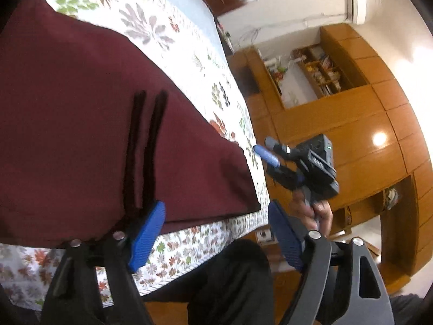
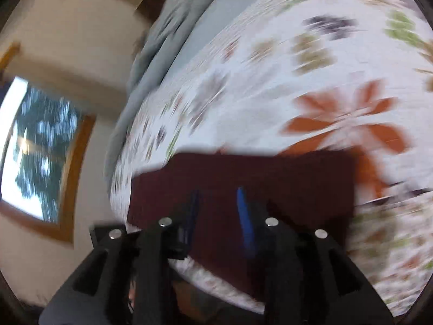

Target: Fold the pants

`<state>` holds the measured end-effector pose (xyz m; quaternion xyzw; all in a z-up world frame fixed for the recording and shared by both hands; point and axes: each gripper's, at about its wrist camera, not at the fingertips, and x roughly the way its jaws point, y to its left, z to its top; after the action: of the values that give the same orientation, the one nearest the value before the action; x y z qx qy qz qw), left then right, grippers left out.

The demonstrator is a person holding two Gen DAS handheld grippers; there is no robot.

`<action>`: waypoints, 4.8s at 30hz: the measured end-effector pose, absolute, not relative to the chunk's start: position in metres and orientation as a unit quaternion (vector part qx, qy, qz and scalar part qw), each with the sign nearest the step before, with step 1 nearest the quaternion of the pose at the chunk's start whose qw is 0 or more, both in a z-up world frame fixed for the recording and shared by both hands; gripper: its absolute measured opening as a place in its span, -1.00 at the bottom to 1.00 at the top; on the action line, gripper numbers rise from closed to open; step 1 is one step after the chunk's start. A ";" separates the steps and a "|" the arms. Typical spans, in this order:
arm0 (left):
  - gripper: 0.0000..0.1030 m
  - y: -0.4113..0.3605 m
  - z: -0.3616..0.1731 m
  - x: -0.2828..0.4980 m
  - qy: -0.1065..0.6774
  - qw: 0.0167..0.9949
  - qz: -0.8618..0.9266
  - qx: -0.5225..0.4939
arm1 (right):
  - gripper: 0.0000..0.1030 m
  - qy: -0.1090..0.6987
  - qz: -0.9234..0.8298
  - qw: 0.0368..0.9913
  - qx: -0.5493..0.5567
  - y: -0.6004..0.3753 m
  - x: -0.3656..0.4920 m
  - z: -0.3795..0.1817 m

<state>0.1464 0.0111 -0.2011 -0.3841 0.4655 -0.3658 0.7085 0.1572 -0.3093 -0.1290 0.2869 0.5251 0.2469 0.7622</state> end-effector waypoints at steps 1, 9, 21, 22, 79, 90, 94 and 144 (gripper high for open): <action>0.54 0.011 -0.207 0.149 0.479 0.704 -0.355 -0.387 | -0.40 0.538 0.257 0.756 0.271 -0.288 0.158 -0.132; 0.54 0.032 -0.193 0.134 0.478 0.727 -0.321 -0.375 | -0.21 0.626 0.252 0.718 0.171 -0.181 0.173 -0.179; 0.57 0.132 -0.158 0.075 0.482 0.824 -0.001 -0.297 | 0.27 0.622 0.330 0.710 0.010 -0.065 0.238 -0.087; 0.57 0.137 -0.157 0.073 0.480 0.825 0.008 -0.297 | 0.29 0.624 0.336 0.705 -0.008 -0.044 0.250 -0.085; 0.63 0.250 -0.254 0.071 0.330 0.662 0.016 -0.672 | 0.77 0.674 0.562 0.395 -0.272 0.257 0.325 -0.203; -0.18 0.252 -0.255 0.054 0.343 0.684 0.020 -0.643 | -0.28 0.694 0.555 0.380 -0.258 0.254 0.331 -0.209; -0.28 0.253 -0.246 0.056 0.340 0.698 0.015 -0.630 | -0.46 0.684 0.554 0.396 -0.262 0.247 0.326 -0.190; -0.38 -0.025 0.017 0.077 0.341 0.868 -0.255 -0.255 | -0.77 0.530 0.367 0.720 -0.255 -0.118 0.212 0.086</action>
<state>0.0770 -0.0253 0.0175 -0.2552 0.3409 -0.2547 0.8682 0.2118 -0.1183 0.0861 -0.2550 0.5302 0.3674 0.7203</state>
